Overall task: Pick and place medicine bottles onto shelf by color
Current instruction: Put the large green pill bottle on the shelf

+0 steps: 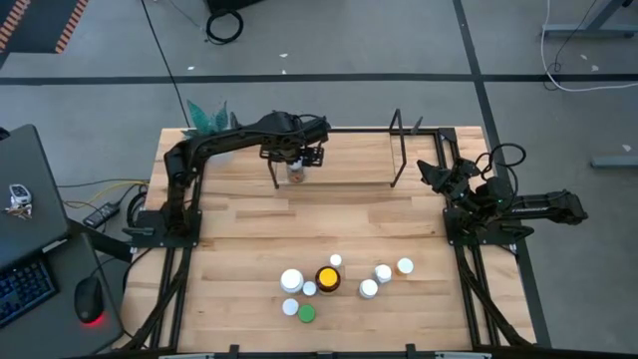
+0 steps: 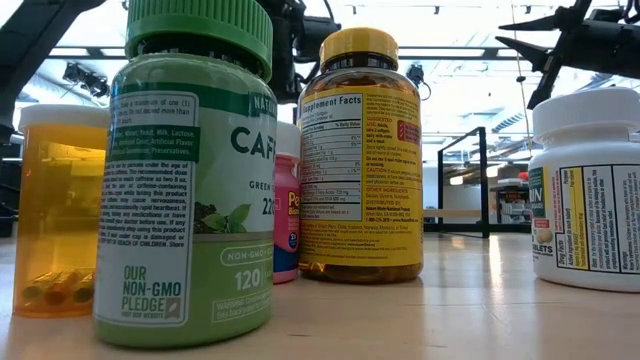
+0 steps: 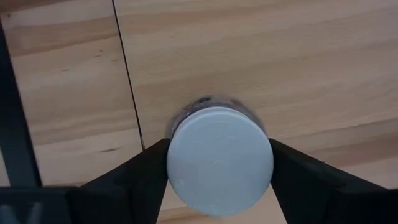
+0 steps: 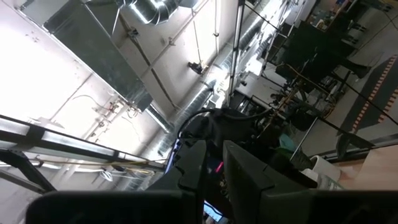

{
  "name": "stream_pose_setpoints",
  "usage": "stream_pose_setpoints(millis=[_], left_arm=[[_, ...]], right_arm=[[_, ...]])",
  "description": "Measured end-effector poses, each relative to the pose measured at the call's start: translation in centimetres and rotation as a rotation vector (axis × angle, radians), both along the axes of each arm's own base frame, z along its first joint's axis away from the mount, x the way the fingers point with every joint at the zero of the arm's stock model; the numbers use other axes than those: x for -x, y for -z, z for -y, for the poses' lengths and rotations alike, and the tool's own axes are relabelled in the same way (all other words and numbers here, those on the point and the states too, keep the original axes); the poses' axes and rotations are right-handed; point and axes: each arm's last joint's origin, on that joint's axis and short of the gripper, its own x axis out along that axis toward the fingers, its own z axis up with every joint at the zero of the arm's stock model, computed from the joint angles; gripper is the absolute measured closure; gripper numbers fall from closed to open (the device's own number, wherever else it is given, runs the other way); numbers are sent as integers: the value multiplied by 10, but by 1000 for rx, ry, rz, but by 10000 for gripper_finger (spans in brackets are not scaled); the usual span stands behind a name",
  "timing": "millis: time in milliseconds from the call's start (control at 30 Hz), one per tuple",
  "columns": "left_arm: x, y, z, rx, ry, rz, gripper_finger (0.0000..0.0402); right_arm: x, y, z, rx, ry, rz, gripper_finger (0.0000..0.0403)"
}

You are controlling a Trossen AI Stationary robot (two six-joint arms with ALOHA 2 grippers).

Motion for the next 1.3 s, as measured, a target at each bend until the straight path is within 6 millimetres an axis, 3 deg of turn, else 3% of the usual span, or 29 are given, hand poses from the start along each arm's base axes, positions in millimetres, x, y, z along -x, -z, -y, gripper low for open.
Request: stream_pose_setpoints(millis=[567,1000,1300], left_arm=[[0,3,-2,-25,-7,-17,35],[0,2,-4,-82,19,-44,28],[-1,1,-6,-164,132,-93,28]], right_arm=[[0,0,0,-1,-2,0,342],[0,0,0,0,2,-3,342],[0,1,0,-1,3,-8,342]])
